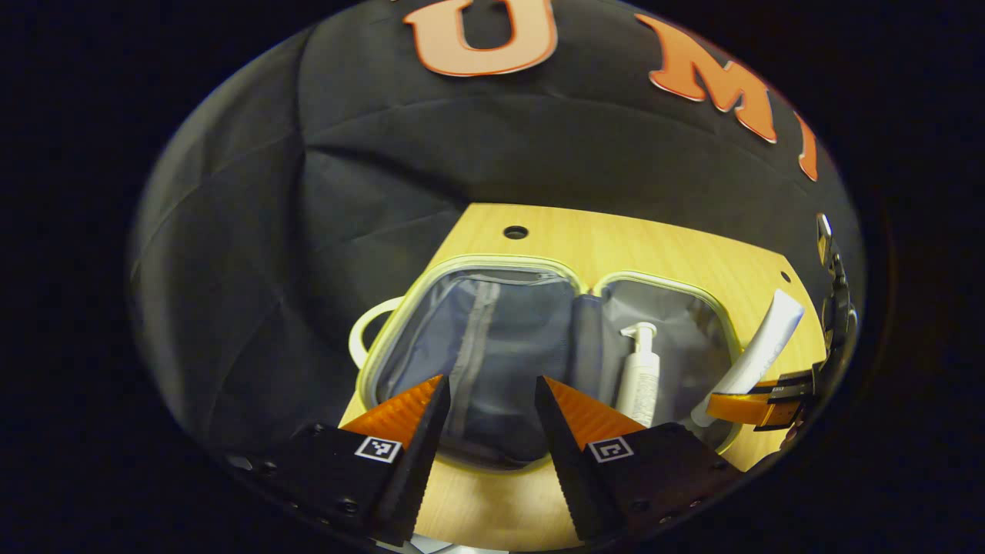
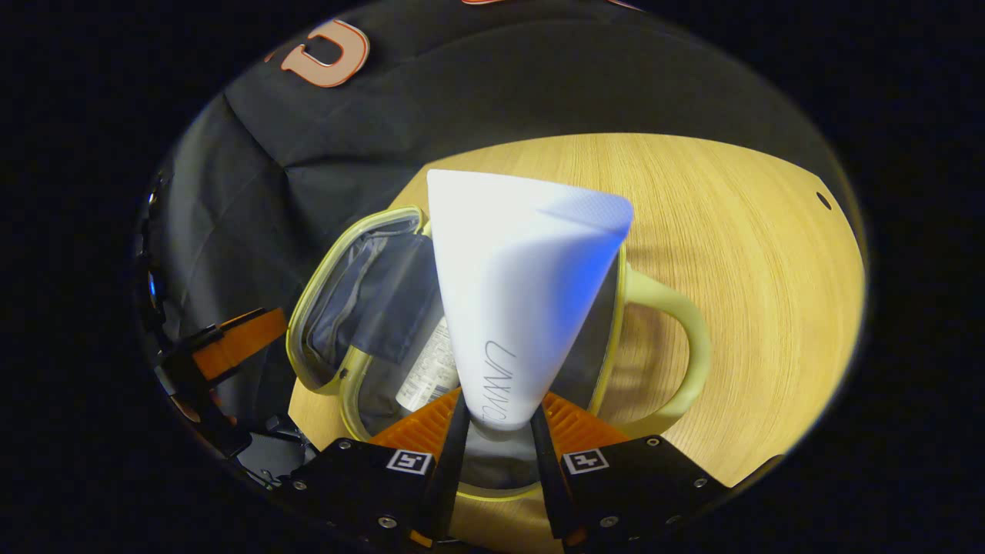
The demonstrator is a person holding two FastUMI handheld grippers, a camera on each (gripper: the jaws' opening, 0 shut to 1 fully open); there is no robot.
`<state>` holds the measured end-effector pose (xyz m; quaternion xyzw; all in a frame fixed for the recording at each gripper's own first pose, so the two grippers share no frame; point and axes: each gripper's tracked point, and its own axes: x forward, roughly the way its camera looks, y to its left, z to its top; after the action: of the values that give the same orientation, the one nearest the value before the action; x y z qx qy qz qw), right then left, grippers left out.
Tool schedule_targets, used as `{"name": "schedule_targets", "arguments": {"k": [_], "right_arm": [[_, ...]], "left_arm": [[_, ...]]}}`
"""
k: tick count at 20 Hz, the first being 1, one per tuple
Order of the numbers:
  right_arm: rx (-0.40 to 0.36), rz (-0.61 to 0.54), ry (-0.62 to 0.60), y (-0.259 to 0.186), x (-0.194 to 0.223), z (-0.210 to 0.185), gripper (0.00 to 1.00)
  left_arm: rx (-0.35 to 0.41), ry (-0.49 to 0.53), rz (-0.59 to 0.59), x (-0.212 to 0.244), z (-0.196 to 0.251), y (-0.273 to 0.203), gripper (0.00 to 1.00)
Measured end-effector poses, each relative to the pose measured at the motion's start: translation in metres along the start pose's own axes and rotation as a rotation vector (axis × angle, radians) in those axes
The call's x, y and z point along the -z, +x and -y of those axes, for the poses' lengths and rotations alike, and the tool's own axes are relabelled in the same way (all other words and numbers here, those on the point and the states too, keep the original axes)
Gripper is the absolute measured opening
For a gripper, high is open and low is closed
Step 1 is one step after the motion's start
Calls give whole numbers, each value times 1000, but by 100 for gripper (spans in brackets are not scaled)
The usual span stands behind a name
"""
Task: First open the suitcase, pack the skin care products into it, and then close the suitcase.
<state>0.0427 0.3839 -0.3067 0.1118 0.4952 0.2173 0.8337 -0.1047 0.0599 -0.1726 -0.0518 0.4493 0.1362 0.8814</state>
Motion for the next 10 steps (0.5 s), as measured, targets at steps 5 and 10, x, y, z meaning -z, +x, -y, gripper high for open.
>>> {"name": "schedule_targets", "arguments": {"k": [5, 10], "right_arm": [[33, -77, 131, 19, 0, 0, 48], [106, -191, 218, 36, 6, 4, 48]], "left_arm": [[-75, -86, -24, 17, -57, -2, 73], [-95, -119, -32, 25, -76, -1, 73]]}}
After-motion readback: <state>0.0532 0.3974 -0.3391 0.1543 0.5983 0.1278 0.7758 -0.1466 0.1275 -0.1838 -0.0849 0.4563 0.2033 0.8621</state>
